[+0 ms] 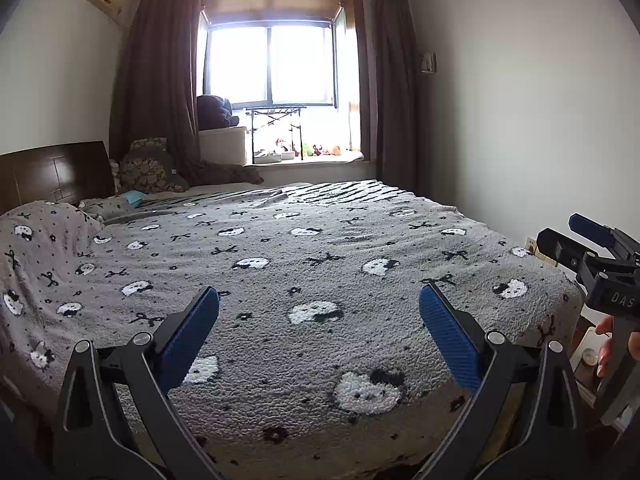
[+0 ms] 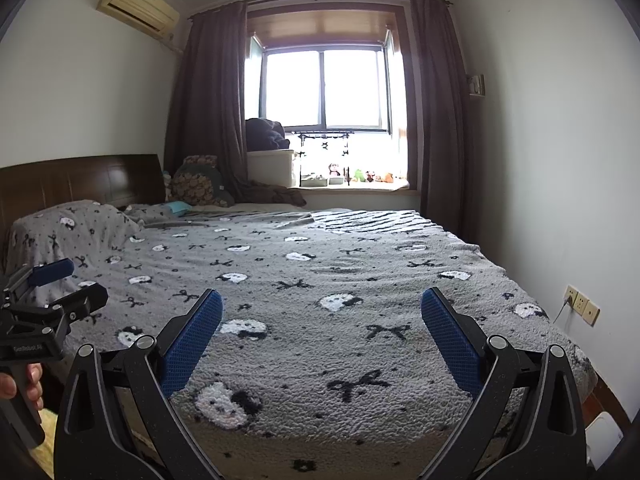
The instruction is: Collect trash
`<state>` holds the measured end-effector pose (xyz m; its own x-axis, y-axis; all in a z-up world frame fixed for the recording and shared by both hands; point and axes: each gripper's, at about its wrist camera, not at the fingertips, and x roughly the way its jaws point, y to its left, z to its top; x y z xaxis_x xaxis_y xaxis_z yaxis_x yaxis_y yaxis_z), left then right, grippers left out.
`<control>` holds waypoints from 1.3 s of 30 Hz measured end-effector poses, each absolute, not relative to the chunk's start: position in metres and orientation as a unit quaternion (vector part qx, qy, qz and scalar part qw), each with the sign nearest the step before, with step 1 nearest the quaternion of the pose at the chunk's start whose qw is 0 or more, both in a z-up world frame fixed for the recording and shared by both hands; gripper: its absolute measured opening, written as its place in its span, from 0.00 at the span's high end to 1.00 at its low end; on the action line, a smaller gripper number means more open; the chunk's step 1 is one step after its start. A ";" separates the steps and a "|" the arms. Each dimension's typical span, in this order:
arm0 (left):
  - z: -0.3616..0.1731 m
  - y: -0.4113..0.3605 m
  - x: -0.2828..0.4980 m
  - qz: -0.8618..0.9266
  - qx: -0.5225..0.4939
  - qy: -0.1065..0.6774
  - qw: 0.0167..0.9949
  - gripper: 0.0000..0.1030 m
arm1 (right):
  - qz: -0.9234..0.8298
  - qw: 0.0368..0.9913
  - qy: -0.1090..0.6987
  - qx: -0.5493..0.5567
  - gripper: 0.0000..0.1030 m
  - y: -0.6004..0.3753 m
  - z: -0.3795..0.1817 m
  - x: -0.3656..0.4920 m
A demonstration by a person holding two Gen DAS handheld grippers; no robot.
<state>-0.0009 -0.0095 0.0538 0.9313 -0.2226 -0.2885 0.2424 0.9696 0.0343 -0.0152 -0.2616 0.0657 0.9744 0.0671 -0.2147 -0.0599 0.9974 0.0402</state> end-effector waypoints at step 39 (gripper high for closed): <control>0.057 -0.006 -0.003 -0.090 0.026 0.146 0.985 0.08 | 0.033 0.992 0.118 0.017 0.03 -0.264 0.059 -0.009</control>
<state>-0.0029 -0.0064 0.0573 0.9415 -0.1693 -0.2913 0.1843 0.9826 0.0247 -0.0092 -0.2639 0.0594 0.9698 0.0698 -0.2335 -0.0617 0.9972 0.0419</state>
